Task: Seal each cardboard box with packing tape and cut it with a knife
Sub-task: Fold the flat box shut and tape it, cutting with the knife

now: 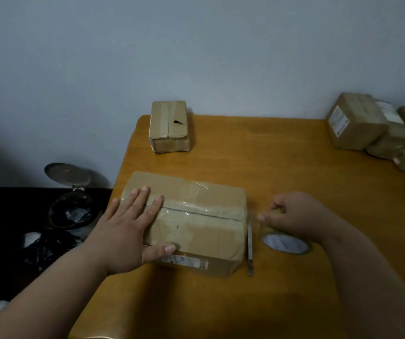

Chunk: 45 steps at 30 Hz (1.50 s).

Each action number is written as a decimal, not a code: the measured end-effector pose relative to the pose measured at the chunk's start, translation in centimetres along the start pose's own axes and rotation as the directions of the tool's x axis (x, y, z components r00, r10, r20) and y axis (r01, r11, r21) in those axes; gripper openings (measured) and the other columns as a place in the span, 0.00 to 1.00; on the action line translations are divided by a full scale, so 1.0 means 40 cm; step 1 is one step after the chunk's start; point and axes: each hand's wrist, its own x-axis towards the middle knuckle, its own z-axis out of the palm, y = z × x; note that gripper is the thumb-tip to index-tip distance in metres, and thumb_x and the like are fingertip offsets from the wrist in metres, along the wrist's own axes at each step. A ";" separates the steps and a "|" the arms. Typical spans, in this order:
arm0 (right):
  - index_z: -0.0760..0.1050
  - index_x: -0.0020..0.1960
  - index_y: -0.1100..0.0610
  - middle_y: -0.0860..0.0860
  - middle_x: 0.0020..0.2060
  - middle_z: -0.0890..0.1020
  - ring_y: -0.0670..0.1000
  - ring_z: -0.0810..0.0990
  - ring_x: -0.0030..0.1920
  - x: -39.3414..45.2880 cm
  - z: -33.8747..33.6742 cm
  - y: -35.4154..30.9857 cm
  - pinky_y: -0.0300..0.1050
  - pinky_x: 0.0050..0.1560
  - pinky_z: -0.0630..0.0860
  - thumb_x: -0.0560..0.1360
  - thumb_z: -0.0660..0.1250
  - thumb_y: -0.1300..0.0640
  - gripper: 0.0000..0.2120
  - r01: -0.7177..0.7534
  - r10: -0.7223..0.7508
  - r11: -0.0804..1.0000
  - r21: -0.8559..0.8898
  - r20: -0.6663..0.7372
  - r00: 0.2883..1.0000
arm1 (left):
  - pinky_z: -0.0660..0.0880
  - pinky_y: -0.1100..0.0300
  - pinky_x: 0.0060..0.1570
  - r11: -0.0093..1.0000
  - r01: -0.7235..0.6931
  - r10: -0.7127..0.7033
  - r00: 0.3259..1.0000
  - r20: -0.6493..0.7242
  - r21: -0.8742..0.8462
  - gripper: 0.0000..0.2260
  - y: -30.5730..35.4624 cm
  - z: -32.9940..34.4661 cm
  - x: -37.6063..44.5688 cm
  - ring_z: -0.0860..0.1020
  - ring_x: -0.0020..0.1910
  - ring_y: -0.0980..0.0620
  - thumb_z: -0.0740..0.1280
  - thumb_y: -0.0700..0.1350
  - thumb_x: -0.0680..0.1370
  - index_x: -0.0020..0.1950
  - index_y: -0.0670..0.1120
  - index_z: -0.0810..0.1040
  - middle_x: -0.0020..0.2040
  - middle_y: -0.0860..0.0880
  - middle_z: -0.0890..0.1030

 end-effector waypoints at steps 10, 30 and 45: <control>0.66 0.32 0.52 0.47 0.28 0.70 0.46 0.67 0.30 0.031 0.104 0.045 0.42 0.32 0.62 0.74 0.67 0.39 0.22 -0.047 0.047 0.983 0.178 0.004 0.999 | 0.32 0.48 0.75 0.984 -0.175 0.176 0.983 -0.047 0.024 0.51 0.144 0.013 0.049 0.26 0.74 0.52 0.32 0.83 0.61 0.74 0.54 0.25 0.76 0.53 0.27; 0.85 0.49 0.60 0.61 0.49 0.85 0.59 0.83 0.49 -0.024 0.157 0.103 0.53 0.49 0.80 0.60 0.78 0.46 0.23 -0.147 -0.103 0.130 0.981 0.161 0.982 | 0.31 0.38 0.72 0.979 -0.203 0.204 0.977 -0.069 0.019 0.43 0.125 0.000 0.060 0.26 0.74 0.49 0.39 0.82 0.63 0.71 0.67 0.25 0.75 0.58 0.26; 0.81 0.44 0.51 0.54 0.39 0.83 0.52 0.82 0.40 -0.042 -0.136 -0.357 0.48 0.43 0.80 0.67 0.77 0.48 0.10 0.357 -0.502 0.305 0.883 -0.170 0.848 | 0.77 0.56 0.57 -0.001 -0.135 0.084 0.987 -0.134 -0.991 0.36 0.042 -0.141 -0.012 0.76 0.65 0.51 0.66 0.76 0.65 0.68 0.59 0.74 0.66 0.53 0.78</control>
